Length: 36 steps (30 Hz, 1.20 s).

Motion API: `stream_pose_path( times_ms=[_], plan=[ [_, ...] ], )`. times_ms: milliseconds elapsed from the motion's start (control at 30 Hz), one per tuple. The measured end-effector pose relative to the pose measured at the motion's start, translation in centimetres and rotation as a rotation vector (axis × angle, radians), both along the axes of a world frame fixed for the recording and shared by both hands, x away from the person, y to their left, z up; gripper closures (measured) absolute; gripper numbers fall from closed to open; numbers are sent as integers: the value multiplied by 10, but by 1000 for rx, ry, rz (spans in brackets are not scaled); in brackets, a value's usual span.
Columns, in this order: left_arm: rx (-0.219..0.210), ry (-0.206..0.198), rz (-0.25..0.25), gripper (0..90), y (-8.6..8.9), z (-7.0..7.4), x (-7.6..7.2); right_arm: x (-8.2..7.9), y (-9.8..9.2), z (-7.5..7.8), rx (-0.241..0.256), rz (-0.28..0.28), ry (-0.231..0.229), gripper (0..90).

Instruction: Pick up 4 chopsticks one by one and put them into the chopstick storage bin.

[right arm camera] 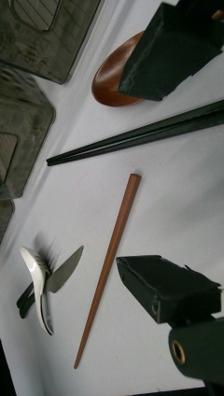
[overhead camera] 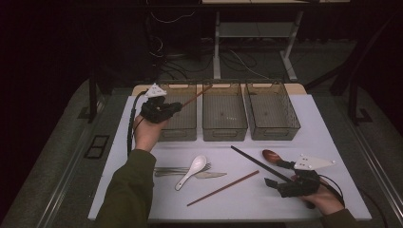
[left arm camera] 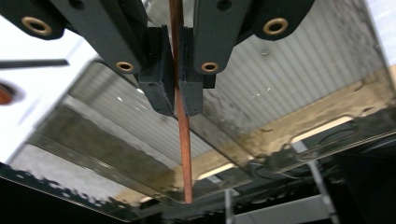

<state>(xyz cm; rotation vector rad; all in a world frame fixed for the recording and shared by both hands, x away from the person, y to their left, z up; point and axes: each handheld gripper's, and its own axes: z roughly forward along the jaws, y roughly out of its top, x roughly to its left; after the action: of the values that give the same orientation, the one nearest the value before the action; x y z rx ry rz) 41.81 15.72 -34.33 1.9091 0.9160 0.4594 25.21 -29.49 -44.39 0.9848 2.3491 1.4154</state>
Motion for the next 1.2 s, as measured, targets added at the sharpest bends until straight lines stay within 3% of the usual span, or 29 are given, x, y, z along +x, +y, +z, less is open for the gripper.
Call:
stream_pose_path(
  times_ms=[433, 700, 1200],
  plan=[
    [-25, 57, 145, 840, 26, -16, 23, 0, 1, 0, 0, 8, 1, 139],
    [28, 110, 174, 840, 25, -28, 31, -1, 1, 0, 0, 8, 1, 140],
    [66, 151, 189, 834, 18, -38, 37, -1, 0, 0, -1, 9, 2, 140]
  ],
)
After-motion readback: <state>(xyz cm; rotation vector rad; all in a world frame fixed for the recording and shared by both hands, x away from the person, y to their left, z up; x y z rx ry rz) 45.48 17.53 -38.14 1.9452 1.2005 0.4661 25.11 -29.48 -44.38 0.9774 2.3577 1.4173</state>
